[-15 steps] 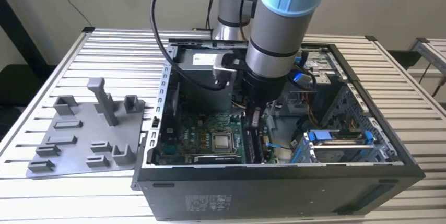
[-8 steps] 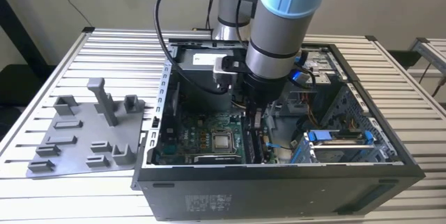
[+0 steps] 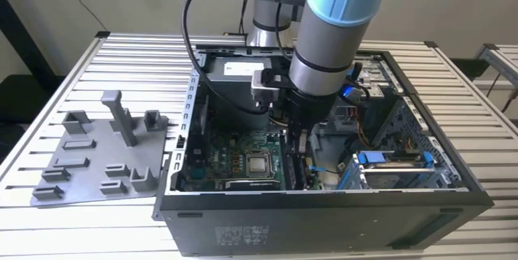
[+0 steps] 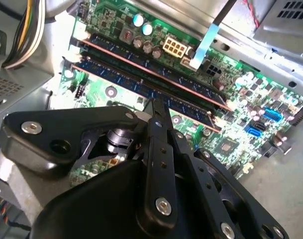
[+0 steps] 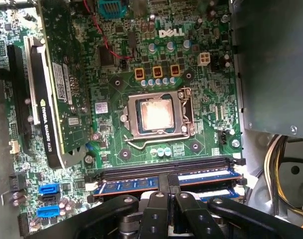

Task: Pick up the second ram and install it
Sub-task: 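Press down the second ram until it locks into place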

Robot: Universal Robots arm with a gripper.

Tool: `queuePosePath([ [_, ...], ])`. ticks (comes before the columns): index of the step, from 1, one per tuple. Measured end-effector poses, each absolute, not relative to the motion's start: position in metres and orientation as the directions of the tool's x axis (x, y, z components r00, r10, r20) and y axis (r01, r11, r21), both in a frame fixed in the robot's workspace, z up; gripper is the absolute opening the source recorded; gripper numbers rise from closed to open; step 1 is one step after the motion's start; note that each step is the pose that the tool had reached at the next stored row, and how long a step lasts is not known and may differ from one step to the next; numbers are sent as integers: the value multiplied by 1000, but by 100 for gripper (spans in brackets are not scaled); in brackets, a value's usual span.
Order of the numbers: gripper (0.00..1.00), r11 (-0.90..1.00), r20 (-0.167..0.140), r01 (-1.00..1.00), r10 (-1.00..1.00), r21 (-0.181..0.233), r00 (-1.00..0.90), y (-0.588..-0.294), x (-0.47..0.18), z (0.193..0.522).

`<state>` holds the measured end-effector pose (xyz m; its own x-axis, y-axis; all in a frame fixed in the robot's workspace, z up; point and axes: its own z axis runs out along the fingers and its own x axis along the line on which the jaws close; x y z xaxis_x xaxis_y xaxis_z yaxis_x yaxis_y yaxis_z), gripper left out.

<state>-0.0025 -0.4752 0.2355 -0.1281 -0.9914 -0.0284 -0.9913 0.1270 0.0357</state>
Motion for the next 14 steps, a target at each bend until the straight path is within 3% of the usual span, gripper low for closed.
queuePosePath([
  [14, 11, 118, -31, -992, -992, 36, -119, -475, -1, 227],
])
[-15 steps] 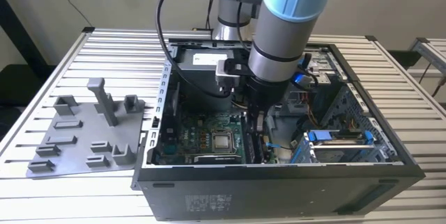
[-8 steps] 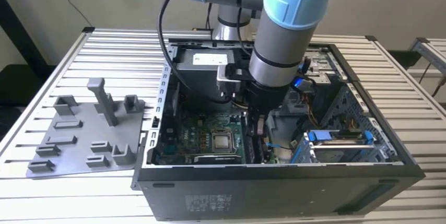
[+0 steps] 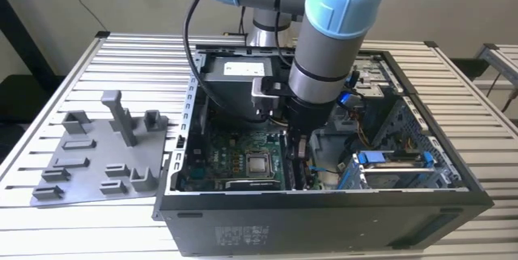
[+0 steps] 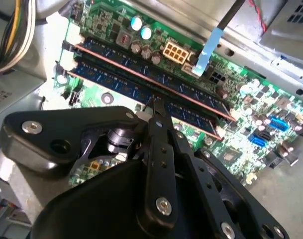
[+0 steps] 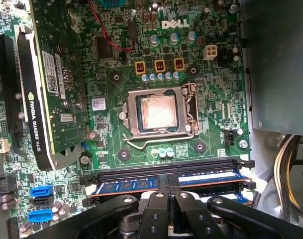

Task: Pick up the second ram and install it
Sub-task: 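Press down the second ram until it locks into place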

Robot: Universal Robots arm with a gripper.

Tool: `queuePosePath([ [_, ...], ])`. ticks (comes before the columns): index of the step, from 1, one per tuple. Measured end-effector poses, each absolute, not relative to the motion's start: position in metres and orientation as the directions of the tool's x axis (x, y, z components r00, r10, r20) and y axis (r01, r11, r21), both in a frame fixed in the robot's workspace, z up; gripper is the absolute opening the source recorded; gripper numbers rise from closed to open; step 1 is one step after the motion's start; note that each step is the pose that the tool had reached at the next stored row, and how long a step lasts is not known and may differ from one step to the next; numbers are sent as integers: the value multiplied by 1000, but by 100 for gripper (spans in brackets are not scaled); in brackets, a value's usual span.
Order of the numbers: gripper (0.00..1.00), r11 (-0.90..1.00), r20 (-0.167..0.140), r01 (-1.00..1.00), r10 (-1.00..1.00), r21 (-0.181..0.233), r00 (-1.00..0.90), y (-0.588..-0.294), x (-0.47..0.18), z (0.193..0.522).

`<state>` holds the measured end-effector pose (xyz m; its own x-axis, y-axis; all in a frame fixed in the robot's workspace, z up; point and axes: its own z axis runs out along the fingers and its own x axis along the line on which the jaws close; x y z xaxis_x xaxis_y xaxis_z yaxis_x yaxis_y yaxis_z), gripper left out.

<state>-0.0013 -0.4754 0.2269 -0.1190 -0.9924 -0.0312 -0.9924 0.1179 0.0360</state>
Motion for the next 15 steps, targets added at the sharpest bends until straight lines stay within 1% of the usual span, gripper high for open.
queuePosePath([
  [8, 11, 118, -29, -992, -992, 36, -119, -476, -1, 263],
  [15, 11, 118, -30, -992, -992, 36, -119, -476, -1, 264],
])
